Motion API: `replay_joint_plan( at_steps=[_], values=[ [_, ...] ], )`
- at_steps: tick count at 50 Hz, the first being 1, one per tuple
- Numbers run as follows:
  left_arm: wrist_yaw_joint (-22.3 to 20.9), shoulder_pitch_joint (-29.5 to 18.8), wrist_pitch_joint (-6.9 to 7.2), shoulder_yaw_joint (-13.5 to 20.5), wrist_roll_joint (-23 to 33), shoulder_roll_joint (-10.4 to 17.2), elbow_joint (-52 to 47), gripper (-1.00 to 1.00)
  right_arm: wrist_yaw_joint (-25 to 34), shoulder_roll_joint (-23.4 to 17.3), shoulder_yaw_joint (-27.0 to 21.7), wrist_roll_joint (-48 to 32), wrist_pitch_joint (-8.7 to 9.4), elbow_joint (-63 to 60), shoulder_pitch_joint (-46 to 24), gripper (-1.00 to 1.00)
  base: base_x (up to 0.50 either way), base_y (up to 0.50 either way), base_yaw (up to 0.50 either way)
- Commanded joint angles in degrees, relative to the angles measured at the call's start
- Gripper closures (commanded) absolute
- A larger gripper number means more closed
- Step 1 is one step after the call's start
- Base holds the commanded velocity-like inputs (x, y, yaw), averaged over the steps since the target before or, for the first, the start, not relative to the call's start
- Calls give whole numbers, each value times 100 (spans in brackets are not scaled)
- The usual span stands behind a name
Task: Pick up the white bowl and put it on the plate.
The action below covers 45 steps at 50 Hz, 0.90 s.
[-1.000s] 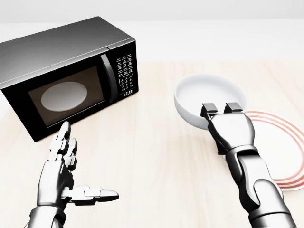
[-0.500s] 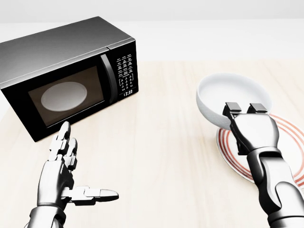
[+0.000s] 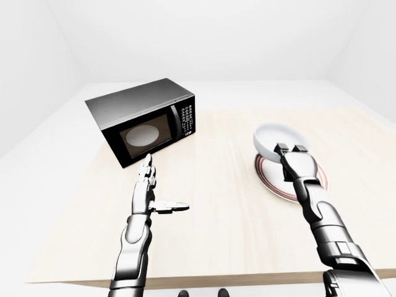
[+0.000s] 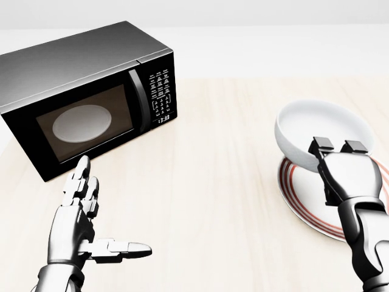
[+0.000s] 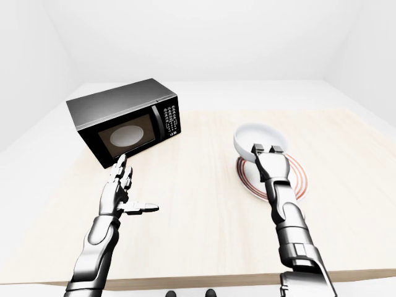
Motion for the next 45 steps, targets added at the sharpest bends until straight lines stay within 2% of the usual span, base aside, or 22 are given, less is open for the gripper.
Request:
replay_joint_plan(
  at_steps=[1,45],
  values=[
    [0,0,0,0,0,0,0,-100,-246,-153,-103,251,-76,183,-24,100,0,0,0],
    [0,0,0,0,0,0,0,-100,-696,-415,-135,502,-76,904,85,100,0,0,0]
  ],
)
